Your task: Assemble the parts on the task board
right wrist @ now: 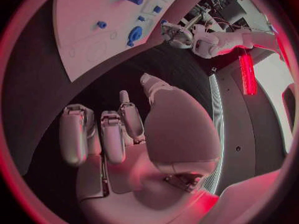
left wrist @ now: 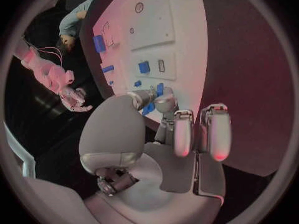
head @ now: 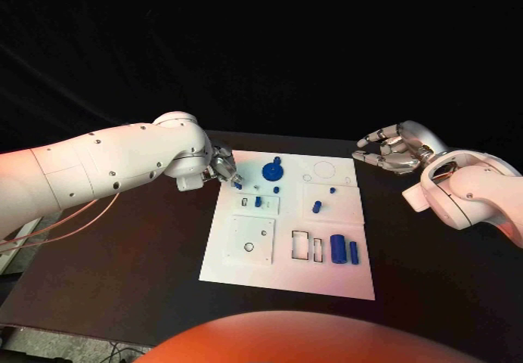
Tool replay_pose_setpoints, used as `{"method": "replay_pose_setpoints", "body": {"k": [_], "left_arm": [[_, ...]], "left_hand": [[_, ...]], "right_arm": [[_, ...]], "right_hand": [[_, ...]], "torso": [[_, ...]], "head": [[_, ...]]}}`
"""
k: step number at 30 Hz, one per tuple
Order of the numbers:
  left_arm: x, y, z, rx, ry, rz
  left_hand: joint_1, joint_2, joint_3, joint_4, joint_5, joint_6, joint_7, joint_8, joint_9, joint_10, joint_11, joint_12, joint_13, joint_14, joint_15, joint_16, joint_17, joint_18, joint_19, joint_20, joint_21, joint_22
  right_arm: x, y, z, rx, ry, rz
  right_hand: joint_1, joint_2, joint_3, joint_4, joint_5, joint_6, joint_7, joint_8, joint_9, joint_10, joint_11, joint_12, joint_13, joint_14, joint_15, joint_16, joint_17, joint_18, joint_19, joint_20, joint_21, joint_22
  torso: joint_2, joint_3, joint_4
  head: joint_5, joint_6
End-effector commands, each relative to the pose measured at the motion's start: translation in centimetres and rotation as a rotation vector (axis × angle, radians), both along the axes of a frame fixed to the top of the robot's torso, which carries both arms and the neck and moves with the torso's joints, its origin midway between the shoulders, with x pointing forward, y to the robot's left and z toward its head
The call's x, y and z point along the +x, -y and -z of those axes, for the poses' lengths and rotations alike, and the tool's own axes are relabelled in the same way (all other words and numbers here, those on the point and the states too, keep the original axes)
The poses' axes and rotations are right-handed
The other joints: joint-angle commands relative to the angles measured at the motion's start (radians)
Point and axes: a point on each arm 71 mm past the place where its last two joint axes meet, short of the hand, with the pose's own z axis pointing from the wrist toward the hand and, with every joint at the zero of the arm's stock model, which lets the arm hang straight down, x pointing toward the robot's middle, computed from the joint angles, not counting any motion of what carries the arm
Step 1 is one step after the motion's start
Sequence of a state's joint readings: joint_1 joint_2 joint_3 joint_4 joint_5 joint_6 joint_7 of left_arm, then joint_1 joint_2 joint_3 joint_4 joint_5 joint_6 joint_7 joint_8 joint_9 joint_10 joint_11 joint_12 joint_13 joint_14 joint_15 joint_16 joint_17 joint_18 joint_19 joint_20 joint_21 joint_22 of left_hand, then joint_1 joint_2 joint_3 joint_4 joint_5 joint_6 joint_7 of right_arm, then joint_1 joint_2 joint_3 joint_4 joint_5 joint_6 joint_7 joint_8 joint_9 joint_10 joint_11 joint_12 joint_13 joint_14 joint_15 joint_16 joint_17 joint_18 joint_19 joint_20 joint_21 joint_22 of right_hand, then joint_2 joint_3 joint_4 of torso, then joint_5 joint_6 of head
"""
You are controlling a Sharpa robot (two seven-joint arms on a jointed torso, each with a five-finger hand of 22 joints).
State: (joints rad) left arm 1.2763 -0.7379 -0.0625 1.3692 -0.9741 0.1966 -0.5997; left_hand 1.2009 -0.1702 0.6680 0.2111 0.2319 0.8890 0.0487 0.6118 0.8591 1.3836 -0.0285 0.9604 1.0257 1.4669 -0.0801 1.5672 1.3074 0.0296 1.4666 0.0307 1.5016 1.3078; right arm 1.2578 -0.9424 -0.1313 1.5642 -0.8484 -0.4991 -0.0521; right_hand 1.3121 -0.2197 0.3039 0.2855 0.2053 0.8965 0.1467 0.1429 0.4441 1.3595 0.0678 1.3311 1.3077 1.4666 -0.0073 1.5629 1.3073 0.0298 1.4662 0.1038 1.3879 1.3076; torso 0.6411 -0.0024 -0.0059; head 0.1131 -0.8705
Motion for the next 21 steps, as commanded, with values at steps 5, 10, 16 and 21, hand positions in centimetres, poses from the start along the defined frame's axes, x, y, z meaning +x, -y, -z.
{"method": "replay_pose_setpoints", "body": {"k": [5, 10, 16, 21], "left_arm": [[-0.6, 0.6, 0.4, 0.022, 0.060, 0.028], [-1.1, 0.9, 1.1, 0.038, 0.056, 0.045], [-1.6, 1.4, 1.5, 0.044, 0.053, 0.067], [-1.8, 1.7, 1.6, 0.052, 0.052, 0.082]], "left_hand": [[-0.015, -0.001, 0.139, -0.131, 0.002, 0.012, -0.008, 0.007, 0.054, 0.009, 0.001, 0.006, 0.001, 0.104, 0.001, 0.004, 0.263, -0.012, 0.062, 0.007, -0.001, 0.234], [-0.016, -0.001, 0.140, -0.131, 0.002, 0.012, -0.008, 0.008, 0.054, 0.010, 0.000, 0.008, 0.003, 0.104, 0.001, 0.004, 0.263, -0.012, 0.062, 0.007, -0.001, 0.234], [-0.020, -0.002, 0.145, -0.134, 0.005, 0.014, -0.009, 0.010, 0.056, 0.011, 0.000, 0.009, 0.003, 0.104, 0.001, 0.004, 0.263, -0.012, 0.062, 0.007, 0.000, 0.235], [-0.020, -0.002, 0.145, -0.134, 0.005, 0.014, -0.009, 0.010, 0.056, 0.011, 0.000, 0.009, 0.003, 0.104, 0.001, 0.004, 0.263, -0.012, 0.062, 0.007, 0.000, 0.235]], "right_arm": [[-0.1, -0.1, 0.3, -0.004, -0.008, -0.015], [-0.1, -0.1, 0.4, -0.004, -0.010, -0.015], [-0.2, -0.1, 0.4, -0.004, -0.011, -0.015], [-0.2, -0.1, 0.4, -0.004, -0.012, -0.015]], "right_hand": [[-0.008, 0.002, 0.003, -0.002, 0.005, 0.002, -0.002, 0.007, 0.002, -0.001, -0.004, 0.001, 0.011, 0.096, 0.003, -0.005, 0.234, 0.015, 0.000, 0.001, -0.003, 0.191], [-0.008, 0.002, 0.003, -0.002, 0.005, 0.002, -0.002, 0.007, 0.002, -0.001, -0.004, 0.001, 0.011, 0.096, 0.003, -0.005, 0.234, 0.015, 0.000, 0.001, -0.003, 0.191], [-0.008, 0.002, 0.003, -0.002, 0.005, 0.002, -0.002, 0.007, 0.002, -0.001, -0.004, 0.001, 0.011, 0.096, 0.003, -0.005, 0.234, 0.015, 0.000, 0.001, -0.003, 0.191], [-0.008, 0.002, 0.003, -0.002, 0.005, 0.002, -0.002, 0.007, 0.002, -0.001, -0.004, 0.001, 0.011, 0.096, 0.003, -0.005, 0.234, 0.015, 0.000, 0.001, -0.003, 0.191]], "torso": [[0.002, -0.0021, -0.0006], [0.003, -0.0011, -0.0024], [0.003, 0.0005, -0.0024], [0.003, 0.0007, -0.0031]], "head": [[0.004, 0.000], [0.003, -0.002], [0.003, -0.002], [0.003, -0.002]]}}
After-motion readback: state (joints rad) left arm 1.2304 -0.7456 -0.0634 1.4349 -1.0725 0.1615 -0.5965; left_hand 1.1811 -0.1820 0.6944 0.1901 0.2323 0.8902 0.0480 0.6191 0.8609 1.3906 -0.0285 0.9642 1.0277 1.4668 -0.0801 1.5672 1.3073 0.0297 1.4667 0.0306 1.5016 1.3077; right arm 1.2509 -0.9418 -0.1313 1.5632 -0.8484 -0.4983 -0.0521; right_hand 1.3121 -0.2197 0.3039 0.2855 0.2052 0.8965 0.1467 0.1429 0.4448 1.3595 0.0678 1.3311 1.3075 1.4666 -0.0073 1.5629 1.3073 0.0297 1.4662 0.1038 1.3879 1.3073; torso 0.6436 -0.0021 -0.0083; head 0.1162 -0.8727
